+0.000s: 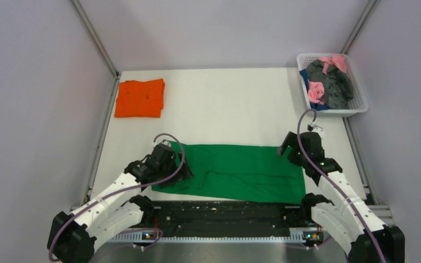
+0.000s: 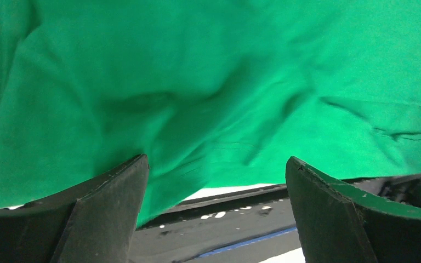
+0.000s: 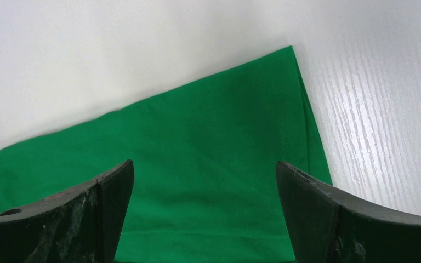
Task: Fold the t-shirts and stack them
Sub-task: Fold the other side of the tshirt into a rectangle, then rotate the tshirt 90 degrees
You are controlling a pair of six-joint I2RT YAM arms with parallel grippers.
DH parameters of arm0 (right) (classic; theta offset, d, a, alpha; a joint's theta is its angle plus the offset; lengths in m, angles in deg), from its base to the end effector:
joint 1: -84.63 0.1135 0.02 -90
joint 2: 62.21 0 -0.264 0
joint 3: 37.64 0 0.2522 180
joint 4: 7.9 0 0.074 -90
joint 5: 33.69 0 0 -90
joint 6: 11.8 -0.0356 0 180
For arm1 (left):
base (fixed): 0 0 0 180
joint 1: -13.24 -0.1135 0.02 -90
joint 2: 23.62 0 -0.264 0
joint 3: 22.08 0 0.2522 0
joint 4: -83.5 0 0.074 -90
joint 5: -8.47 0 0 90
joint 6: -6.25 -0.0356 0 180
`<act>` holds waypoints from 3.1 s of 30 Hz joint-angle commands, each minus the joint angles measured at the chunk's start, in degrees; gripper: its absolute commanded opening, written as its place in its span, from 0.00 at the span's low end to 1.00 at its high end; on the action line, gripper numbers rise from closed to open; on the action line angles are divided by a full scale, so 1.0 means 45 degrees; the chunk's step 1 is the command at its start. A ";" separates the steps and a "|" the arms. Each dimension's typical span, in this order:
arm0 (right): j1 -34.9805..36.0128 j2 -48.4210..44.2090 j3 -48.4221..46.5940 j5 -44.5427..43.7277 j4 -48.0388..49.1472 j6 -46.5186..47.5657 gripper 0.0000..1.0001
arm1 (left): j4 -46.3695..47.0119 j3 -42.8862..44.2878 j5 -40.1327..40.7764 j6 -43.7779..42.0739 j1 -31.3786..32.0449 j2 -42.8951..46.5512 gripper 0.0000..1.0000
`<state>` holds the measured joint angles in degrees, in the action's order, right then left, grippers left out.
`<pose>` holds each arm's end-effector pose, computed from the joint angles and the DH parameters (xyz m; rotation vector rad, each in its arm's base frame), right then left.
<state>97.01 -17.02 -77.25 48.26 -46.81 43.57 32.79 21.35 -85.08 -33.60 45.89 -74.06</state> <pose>0.1602 0.0301 0.1997 0.5214 2.2919 0.2414 0.1341 -0.0885 0.1937 -0.3868 2.6725 -0.5795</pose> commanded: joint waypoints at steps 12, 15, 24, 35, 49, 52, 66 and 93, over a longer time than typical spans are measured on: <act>0.0120 0.0725 -0.0117 0.3170 0.1787 0.1151 0.99 | -0.2734 0.2626 0.3064 0.0318 0.0000 0.2270 0.99; 0.0119 0.1188 0.0283 0.5400 0.3152 0.0894 0.99 | -0.2557 0.3732 0.3330 -0.0344 -0.0002 0.1749 0.99; 0.0164 0.3232 0.0584 0.5961 0.4266 0.0929 0.99 | 0.3078 0.1881 -0.0139 0.0012 -0.0008 -0.3643 0.99; 0.0250 0.4061 0.1024 0.6726 0.3755 0.1681 0.99 | 0.4854 0.5785 -0.0148 -0.1465 -0.1653 -1.1122 0.99; 0.5842 0.4882 0.0567 0.6299 0.4679 -0.0919 0.99 | 0.3467 2.3745 -0.4297 -0.1241 -0.3089 -2.3106 0.99; 0.6793 0.5484 0.0376 0.6206 0.5203 -0.1023 0.99 | 0.6624 2.4228 -0.5703 0.0242 -0.3074 -2.4224 0.99; 0.7753 0.3868 -0.1287 0.3302 0.3956 -0.0093 0.99 | 0.7269 2.4753 -0.3222 -0.0776 -0.3634 -2.3689 0.99; 0.5442 0.2098 -0.1417 0.4027 0.2150 -0.0013 0.93 | 0.4244 0.2277 0.2141 -0.1250 0.1267 -0.3310 0.99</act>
<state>121.38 -7.47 -81.51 66.46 -37.54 41.82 59.52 36.28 -82.26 -43.31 46.04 -92.11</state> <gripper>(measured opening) 0.927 0.987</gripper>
